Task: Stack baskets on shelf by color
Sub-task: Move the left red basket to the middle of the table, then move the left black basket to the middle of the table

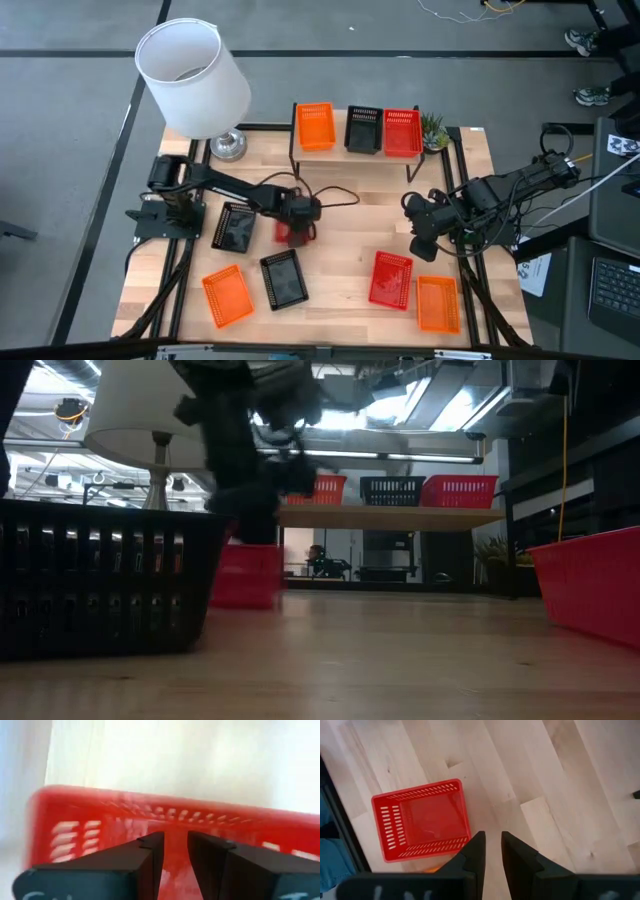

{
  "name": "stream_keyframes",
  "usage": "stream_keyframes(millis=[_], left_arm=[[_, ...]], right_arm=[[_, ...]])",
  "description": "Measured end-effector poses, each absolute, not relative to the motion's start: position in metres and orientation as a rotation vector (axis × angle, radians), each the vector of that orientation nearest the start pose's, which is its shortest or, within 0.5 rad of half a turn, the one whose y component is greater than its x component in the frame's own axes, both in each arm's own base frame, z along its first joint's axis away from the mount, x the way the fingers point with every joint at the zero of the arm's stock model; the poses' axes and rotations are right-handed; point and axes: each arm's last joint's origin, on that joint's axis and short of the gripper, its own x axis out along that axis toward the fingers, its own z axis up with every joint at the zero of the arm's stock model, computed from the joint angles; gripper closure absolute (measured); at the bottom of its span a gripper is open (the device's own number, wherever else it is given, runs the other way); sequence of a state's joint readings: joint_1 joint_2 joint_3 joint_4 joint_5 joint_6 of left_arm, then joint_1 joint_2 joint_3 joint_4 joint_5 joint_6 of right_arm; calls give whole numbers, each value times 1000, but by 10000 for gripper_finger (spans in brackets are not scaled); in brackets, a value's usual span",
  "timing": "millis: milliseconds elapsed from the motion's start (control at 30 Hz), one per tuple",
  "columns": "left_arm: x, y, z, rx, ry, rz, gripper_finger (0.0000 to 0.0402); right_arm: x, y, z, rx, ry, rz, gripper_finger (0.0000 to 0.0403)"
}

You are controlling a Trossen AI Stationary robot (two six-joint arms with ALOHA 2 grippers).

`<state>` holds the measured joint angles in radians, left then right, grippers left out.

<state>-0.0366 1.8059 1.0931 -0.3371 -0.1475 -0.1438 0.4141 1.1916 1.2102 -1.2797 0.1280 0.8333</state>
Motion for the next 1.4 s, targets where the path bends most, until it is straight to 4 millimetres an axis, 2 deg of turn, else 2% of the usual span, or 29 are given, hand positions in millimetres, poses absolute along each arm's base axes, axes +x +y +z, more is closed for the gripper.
stream_keyframes(millis=[67,167,300,433,567,833,933,1067,1167,1300,1400], left_arm=[[371,-11,169,-47,849,124,324],[387,-14,188,-37,612,94,324],[388,-22,214,-13,552,62,324],[373,-36,226,8,668,27,324],[349,-48,239,5,814,17,324],[283,-61,264,-106,1113,116,324],[259,-65,262,-138,1269,245,324],[247,-68,254,-175,1407,367,324],[246,-72,245,-179,1480,390,324],[236,-69,221,-187,1625,420,324],[224,-64,196,-181,1716,450,324]], right_arm=[[181,75,321,385,1216,-267,341],[181,75,321,387,1215,-267,341],[180,76,321,425,1228,-268,341],[180,76,321,440,1240,-262,341],[180,76,321,437,1245,-264,341],[180,76,321,439,1240,-264,341],[180,76,321,435,1235,-268,341],[180,76,321,430,1227,-276,341],[180,76,321,426,1223,-280,341],[180,76,321,427,1222,-279,341],[180,76,321,426,1222,-280,341]])
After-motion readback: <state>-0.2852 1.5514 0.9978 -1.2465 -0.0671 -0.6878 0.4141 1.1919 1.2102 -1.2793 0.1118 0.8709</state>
